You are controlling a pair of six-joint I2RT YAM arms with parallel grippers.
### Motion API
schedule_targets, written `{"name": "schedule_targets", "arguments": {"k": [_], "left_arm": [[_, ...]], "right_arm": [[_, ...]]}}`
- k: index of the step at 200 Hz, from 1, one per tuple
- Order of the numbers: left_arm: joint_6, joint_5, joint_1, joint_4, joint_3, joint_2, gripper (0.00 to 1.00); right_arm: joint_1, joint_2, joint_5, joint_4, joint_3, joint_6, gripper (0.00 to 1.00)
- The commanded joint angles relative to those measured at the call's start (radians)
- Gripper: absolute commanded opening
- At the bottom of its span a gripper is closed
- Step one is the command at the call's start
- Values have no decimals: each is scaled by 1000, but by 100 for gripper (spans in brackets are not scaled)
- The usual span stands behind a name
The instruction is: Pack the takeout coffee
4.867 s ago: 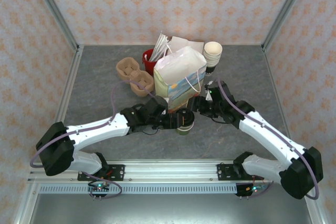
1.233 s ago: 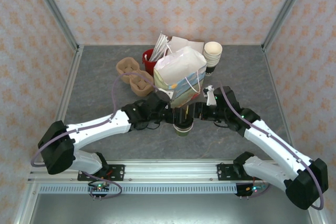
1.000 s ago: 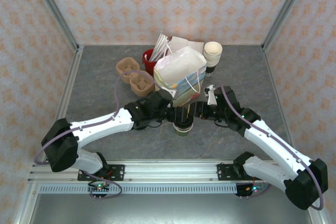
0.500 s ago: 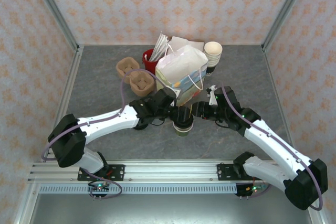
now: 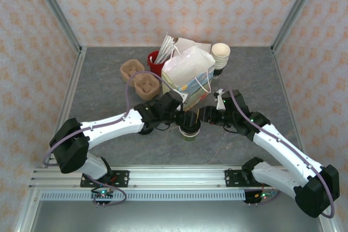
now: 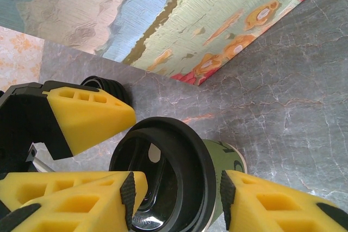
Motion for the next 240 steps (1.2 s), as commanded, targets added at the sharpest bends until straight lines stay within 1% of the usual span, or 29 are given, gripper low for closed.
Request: {"name": "schedule_targets", "arguments": {"k": [1, 92, 110, 134, 137, 150, 170, 201, 240], "left_arm": [[40, 92, -62, 38, 6, -58, 68], [25, 97, -88, 46, -21, -114, 68], [9, 77, -91, 45, -35, -140, 68], [-1, 19, -91, 35, -69, -210, 69], [-26, 15, -91, 34, -75, -221, 70], [-39, -12, -91, 30, -98, -274, 70], [-47, -36, -91, 12, -129, -342, 71], [-52, -84, -91, -47, -156, -437, 71], [-60, -144, -91, -103, -191, -556, 71]], "right_arm": [[-3, 16, 8, 63, -12, 26, 48], [-4, 42, -19, 136, -39, 48, 52], [-4, 52, -21, 154, -40, 40, 53], [-4, 78, -42, 189, -33, 26, 54], [-4, 81, -45, 195, -34, 25, 54], [-3, 94, -57, 222, -36, 17, 54], [-4, 103, -73, 266, -42, -3, 54], [-3, 124, -77, 290, -36, -39, 55], [-4, 148, -113, 322, -37, -47, 56]]}}
